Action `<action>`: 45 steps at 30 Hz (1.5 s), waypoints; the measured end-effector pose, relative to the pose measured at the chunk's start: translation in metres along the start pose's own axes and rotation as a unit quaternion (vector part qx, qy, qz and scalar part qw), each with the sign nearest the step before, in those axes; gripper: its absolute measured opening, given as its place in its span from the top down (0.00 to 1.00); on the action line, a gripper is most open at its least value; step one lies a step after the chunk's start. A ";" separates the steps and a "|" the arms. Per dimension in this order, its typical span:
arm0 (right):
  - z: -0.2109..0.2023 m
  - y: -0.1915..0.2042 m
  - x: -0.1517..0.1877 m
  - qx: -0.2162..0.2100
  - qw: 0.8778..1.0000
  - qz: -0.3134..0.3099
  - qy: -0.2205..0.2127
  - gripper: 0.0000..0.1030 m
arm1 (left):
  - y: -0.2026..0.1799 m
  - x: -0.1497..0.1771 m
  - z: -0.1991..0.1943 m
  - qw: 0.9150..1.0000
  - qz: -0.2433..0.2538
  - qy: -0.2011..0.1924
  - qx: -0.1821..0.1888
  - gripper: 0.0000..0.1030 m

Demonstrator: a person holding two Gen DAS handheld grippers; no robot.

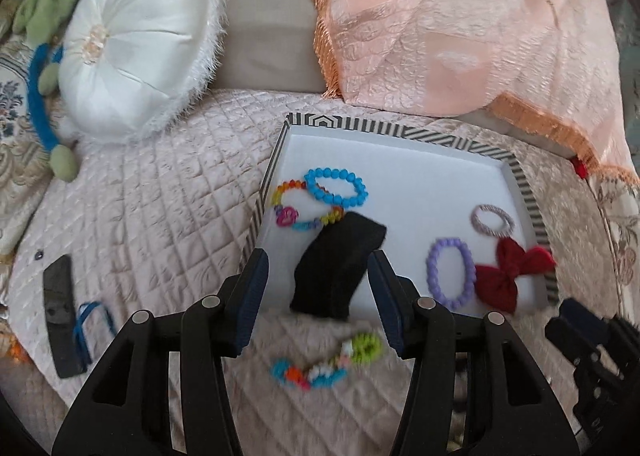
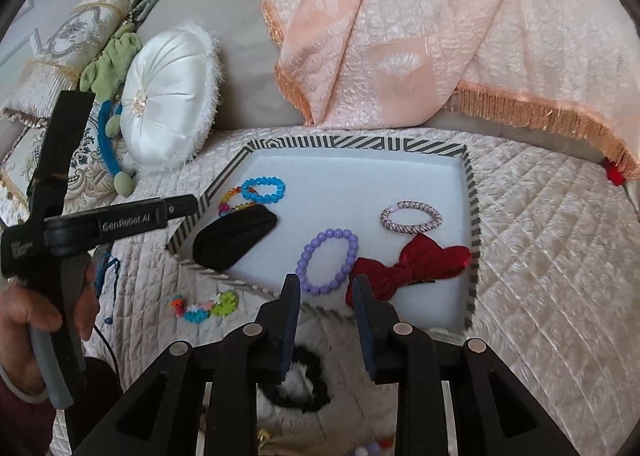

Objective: Organize jewelry

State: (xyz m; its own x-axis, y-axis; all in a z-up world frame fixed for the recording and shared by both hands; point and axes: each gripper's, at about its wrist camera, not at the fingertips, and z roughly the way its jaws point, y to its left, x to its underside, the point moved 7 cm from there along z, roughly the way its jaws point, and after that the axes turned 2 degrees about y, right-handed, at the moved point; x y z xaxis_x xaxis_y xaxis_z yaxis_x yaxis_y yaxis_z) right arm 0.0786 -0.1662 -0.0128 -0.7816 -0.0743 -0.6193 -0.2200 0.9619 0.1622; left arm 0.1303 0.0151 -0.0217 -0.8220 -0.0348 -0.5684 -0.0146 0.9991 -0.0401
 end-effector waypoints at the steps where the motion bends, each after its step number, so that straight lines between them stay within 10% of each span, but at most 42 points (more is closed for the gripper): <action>1: -0.005 0.001 0.002 0.002 1.000 -0.001 -0.003 0.71 | -0.001 0.005 -0.007 1.000 0.002 -0.006 -0.002 0.50; 21: -0.088 0.027 0.041 0.015 0.999 -0.021 -0.046 0.64 | -0.013 0.077 -0.090 0.998 0.015 -0.063 -0.010 0.50; 45: -0.082 0.009 0.065 0.027 0.999 -0.011 -0.017 0.63 | 0.007 0.095 -0.082 0.999 -0.011 -0.028 0.023 0.44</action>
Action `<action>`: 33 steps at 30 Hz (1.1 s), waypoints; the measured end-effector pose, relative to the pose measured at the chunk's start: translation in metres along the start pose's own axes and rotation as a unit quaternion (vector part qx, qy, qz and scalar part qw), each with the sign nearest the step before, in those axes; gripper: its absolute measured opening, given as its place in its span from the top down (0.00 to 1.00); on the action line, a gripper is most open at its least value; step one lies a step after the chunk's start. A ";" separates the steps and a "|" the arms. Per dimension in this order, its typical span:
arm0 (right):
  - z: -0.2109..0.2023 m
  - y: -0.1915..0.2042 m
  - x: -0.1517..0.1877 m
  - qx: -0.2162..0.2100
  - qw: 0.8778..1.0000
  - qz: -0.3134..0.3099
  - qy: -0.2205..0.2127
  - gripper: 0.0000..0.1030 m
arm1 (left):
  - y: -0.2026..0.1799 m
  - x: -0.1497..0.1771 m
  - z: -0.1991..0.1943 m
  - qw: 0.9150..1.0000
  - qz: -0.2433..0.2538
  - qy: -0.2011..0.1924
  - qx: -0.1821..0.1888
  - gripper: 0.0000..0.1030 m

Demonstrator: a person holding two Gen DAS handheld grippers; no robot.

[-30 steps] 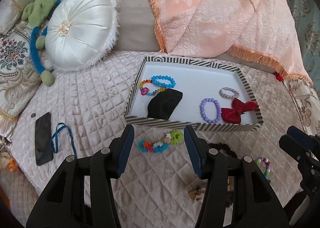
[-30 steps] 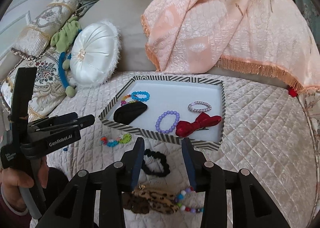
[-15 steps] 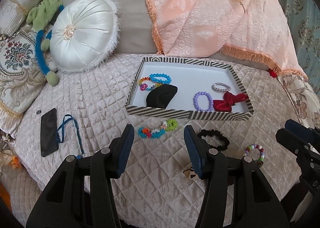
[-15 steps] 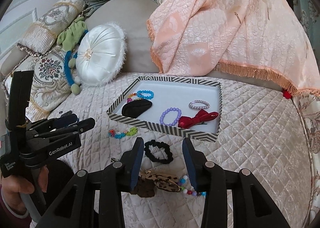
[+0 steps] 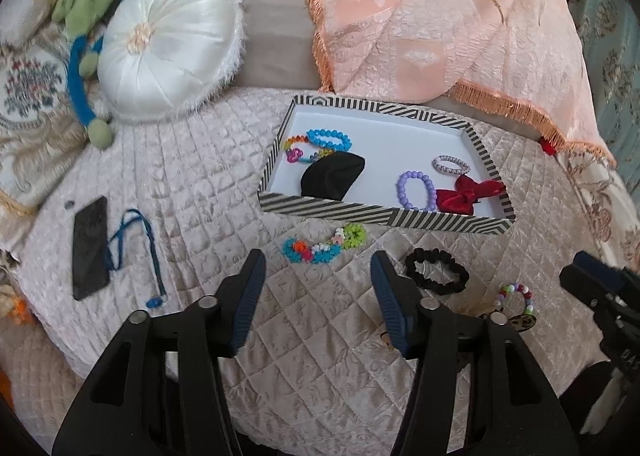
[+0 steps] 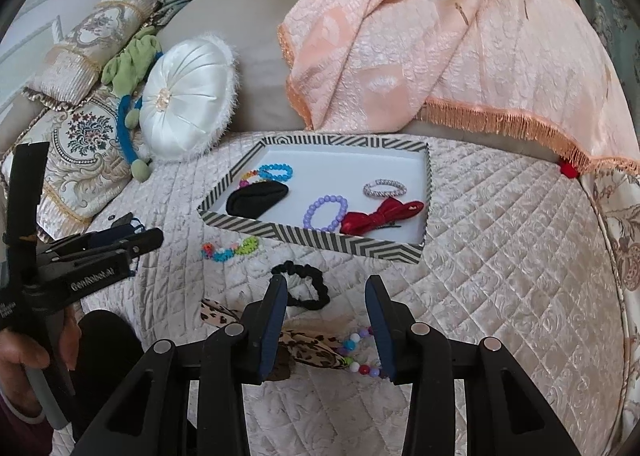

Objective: Organize jewelry
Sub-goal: 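Grasp the multicolour flower bracelet with the left gripper while the right grasps the black scrunchie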

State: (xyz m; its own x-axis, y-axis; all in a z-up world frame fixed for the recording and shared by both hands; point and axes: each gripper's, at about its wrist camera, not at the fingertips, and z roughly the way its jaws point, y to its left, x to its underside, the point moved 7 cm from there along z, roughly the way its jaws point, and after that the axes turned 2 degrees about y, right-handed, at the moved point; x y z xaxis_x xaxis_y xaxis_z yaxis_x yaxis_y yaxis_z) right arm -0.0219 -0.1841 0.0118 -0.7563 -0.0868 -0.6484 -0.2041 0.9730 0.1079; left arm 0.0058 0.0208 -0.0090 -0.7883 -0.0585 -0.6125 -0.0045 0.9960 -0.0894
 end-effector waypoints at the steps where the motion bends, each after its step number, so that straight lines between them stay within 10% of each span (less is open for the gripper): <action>1: 0.003 -0.001 0.001 -0.001 1.000 0.001 0.003 0.63 | 0.003 0.000 0.003 1.000 -0.009 0.007 0.011 0.43; 11: 0.045 -0.007 0.013 -0.008 0.999 0.009 0.050 0.63 | 0.046 -0.001 0.055 0.989 -0.109 0.086 0.052 0.41; 30: 0.134 -0.003 0.003 -0.022 0.991 -0.025 0.126 0.62 | 0.032 -0.004 0.129 0.982 -0.105 0.148 0.051 0.36; 33: 0.143 0.000 0.007 -0.034 0.991 -0.026 0.128 0.63 | 0.032 -0.003 0.133 0.983 -0.106 0.143 0.047 0.47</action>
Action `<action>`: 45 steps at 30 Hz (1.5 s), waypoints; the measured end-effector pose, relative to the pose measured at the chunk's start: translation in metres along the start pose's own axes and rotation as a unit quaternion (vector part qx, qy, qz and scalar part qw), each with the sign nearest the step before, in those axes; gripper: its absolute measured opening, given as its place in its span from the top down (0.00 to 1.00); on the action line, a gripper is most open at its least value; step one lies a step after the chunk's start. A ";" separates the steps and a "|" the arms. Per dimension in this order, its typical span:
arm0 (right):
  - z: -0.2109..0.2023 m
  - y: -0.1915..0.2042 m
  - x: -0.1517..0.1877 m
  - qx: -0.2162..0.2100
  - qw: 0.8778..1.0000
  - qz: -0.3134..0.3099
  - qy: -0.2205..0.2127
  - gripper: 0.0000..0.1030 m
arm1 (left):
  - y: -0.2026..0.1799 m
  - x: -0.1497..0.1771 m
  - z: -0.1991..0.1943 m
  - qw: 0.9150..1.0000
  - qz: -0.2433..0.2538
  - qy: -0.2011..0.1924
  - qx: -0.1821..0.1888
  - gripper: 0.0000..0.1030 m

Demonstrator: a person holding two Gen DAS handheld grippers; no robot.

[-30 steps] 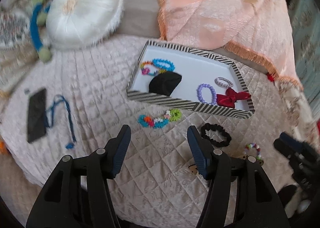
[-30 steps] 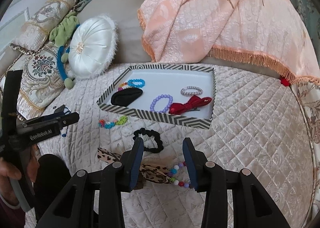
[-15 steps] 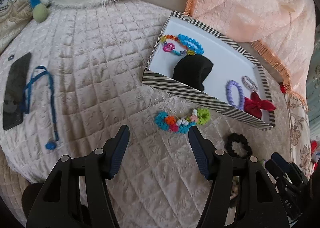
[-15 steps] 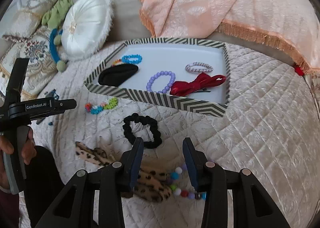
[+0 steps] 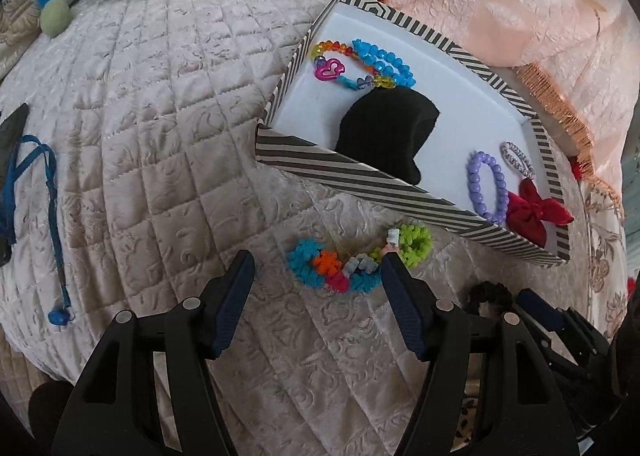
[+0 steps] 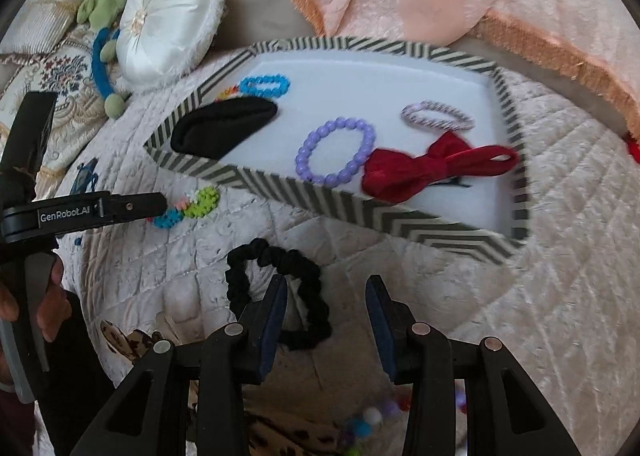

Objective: Organize jewelry
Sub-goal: 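Grasp the multicolour flower bracelet with the left gripper while the right grasps the black scrunchie, then carry the flower bracelet into the tray with the left gripper while the right carries the scrunchie there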

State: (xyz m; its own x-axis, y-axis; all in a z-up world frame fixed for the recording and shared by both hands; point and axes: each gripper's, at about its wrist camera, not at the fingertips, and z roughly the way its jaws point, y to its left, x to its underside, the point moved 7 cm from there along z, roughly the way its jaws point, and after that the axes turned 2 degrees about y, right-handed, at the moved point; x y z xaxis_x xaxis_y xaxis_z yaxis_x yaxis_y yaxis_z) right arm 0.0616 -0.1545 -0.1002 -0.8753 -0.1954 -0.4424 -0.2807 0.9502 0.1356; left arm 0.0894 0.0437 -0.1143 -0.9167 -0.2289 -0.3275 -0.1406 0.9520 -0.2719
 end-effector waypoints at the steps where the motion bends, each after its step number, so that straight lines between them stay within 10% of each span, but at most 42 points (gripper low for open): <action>1: 0.003 0.000 0.000 -0.001 1.000 -0.002 -0.004 0.66 | 0.000 0.000 0.000 1.000 0.002 -0.002 -0.004 0.68; 6: 0.003 0.005 0.004 -0.008 1.000 -0.015 -0.008 0.92 | 0.003 -0.002 -0.006 1.000 0.005 -0.001 0.007 0.89; 28: -0.109 0.006 -0.028 -0.029 0.992 -0.005 -0.125 0.93 | -0.049 -0.035 -0.115 0.992 0.069 -0.094 0.036 0.90; 45: -0.111 -0.022 -0.054 -0.013 0.991 0.003 -0.131 0.93 | -0.105 -0.076 -0.112 0.985 0.127 -0.115 0.011 0.90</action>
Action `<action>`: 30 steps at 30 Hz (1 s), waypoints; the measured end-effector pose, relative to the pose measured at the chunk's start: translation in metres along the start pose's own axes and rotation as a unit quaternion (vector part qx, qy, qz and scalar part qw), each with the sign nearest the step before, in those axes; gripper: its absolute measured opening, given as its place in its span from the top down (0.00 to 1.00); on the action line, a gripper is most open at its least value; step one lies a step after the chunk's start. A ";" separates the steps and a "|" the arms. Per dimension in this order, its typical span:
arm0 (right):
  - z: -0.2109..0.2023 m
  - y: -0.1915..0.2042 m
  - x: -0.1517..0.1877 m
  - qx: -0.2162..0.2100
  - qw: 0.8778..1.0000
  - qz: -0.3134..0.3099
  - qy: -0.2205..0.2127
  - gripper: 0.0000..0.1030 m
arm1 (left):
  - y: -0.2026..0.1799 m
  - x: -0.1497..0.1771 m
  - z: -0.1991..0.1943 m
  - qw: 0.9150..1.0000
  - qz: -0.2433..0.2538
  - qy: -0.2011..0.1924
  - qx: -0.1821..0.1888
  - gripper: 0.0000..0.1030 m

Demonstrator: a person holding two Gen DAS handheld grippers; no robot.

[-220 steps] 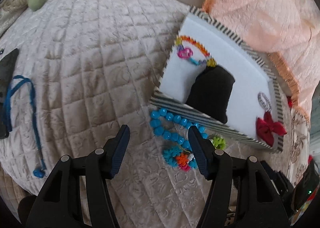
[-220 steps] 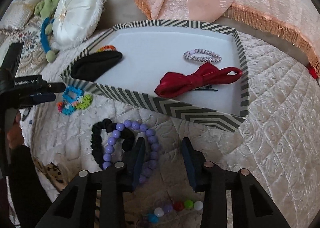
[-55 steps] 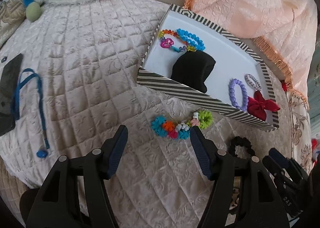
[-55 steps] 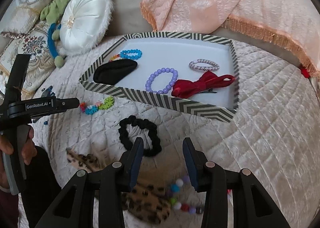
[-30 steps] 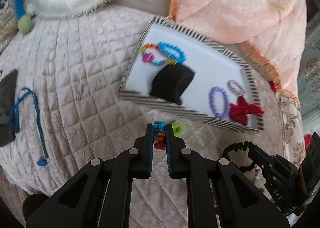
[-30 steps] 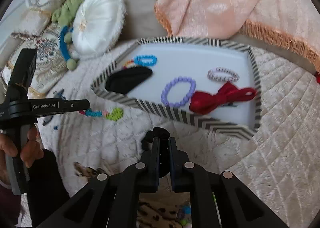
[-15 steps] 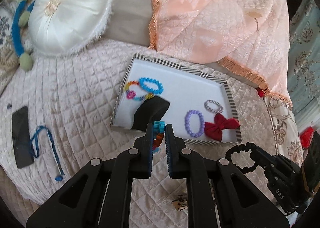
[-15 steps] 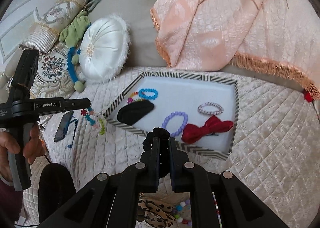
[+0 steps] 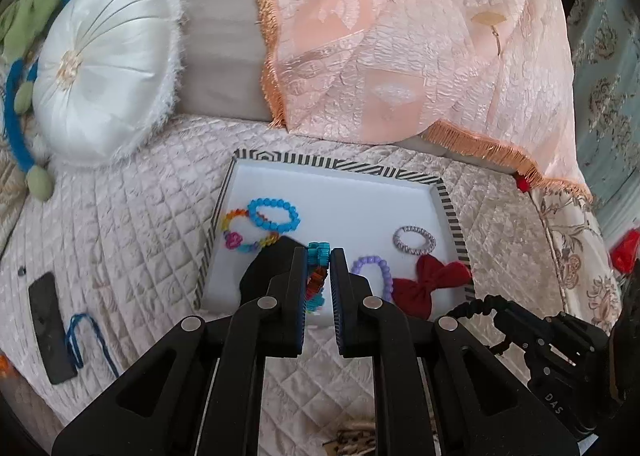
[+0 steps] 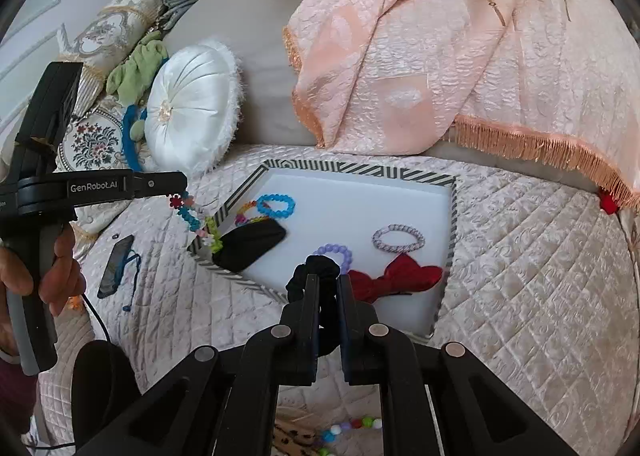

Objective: Organize jewelry
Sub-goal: 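Carry the flower bracelet into the tray with the left gripper while the right carries the scrunchie there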

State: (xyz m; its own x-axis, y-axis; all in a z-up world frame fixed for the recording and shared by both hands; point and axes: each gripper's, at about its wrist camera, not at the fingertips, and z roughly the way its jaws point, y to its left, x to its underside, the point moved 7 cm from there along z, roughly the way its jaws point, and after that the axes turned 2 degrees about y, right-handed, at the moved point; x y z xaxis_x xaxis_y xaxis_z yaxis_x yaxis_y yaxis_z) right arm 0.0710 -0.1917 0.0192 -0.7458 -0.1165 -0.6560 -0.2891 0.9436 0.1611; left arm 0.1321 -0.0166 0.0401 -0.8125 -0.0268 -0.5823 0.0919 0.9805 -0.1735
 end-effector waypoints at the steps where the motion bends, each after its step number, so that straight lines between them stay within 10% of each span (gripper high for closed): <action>1: 0.001 -0.002 -0.002 0.001 1.000 0.000 0.000 0.93 | -0.002 -0.003 0.003 1.000 0.003 0.001 -0.002 0.90; 30: 0.111 -0.066 -0.067 0.018 0.997 0.045 0.052 0.93 | -0.041 -0.063 0.139 0.998 0.022 0.051 0.003 0.90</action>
State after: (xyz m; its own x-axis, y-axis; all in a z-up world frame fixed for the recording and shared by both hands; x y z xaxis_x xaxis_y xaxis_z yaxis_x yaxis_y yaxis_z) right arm 0.2066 -0.2120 -0.0293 -0.8261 -0.0600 -0.5603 -0.1980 0.9618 0.1890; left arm 0.2591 -0.0816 -0.0265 -0.8625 0.0358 -0.5049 0.1310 0.9793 -0.1543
